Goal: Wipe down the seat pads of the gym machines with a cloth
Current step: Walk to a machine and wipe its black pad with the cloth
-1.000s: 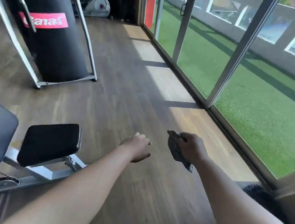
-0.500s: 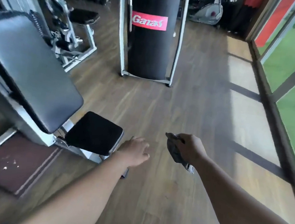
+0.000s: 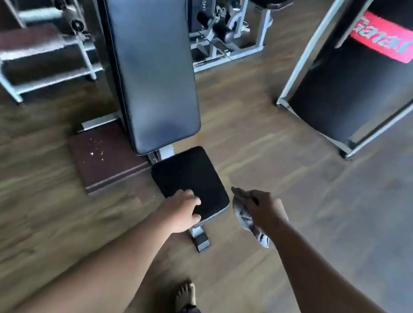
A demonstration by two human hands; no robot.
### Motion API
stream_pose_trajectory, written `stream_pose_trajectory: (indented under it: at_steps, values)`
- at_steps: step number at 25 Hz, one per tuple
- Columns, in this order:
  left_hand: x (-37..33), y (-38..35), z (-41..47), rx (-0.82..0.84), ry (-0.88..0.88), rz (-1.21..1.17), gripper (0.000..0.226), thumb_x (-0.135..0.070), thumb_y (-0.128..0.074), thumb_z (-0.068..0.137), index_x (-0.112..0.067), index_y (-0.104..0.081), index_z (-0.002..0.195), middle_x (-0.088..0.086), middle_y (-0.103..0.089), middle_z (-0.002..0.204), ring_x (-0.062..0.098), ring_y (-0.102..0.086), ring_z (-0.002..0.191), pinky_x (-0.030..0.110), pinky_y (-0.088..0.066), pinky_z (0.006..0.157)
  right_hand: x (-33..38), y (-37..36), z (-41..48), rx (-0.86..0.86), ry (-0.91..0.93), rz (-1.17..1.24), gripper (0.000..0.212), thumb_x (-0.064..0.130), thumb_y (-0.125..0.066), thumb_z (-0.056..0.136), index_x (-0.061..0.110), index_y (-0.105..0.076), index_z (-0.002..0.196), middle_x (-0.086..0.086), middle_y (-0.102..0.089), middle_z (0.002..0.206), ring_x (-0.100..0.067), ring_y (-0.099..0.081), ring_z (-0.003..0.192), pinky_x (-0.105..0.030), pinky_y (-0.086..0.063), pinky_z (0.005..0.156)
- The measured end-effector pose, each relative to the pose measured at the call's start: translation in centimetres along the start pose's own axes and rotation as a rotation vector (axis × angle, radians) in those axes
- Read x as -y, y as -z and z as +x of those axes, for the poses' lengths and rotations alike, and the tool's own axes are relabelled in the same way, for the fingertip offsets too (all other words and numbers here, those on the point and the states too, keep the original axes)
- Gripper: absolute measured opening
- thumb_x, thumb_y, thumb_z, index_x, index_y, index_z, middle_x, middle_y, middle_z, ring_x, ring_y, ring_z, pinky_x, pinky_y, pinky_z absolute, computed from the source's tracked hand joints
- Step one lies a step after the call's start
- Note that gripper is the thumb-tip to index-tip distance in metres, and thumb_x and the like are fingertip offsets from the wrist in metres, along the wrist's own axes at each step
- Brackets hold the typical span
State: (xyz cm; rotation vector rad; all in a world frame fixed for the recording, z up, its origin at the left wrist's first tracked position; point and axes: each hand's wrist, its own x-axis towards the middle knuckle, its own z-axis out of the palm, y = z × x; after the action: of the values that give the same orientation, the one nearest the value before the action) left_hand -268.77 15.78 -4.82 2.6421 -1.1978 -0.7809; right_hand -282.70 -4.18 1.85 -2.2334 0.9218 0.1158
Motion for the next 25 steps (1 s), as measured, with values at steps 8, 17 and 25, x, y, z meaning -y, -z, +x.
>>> stream_pose_trajectory:
  at_steps: [8,17,25]
  values:
    - [5.6,-6.3,4.1,-0.091,0.362,-0.204,0.055,-0.04,-0.055,0.098,-0.026,-0.042,0.15,-0.009,-0.03,0.157,0.018,-0.039,0.141,0.039,-0.049,0.101,1.0,-5.5,13.8,0.329,0.223,-0.202,0.024,0.029,-0.053,0.098,0.02,-0.064,0.079,-0.001,-0.063,0.067,-0.021,-0.059,0.059,-0.026,-0.044,0.05]
    - [6.5,-15.0,6.6,-0.368,0.495,-0.294,0.071,-0.048,-0.055,0.098,-0.029,-0.027,0.16,-0.012,-0.013,0.169,0.02,-0.042,0.14,0.037,-0.055,0.095,-1.2,-15.4,21.6,0.312,0.763,-0.445,0.033,0.044,-0.057,0.094,0.025,-0.068,0.118,0.003,-0.068,0.117,-0.022,-0.06,0.113,-0.036,-0.055,0.082]
    - [7.9,-19.2,7.7,-0.595,0.338,-0.329,0.064,-0.044,-0.047,0.102,-0.023,-0.032,0.161,-0.006,-0.011,0.172,0.022,-0.043,0.143,0.04,-0.051,0.105,-5.9,-20.9,24.5,0.287,1.052,-0.545,0.059,0.046,-0.04,0.103,0.017,-0.039,0.154,-0.003,-0.025,0.167,-0.023,-0.016,0.156,-0.043,-0.018,0.126]
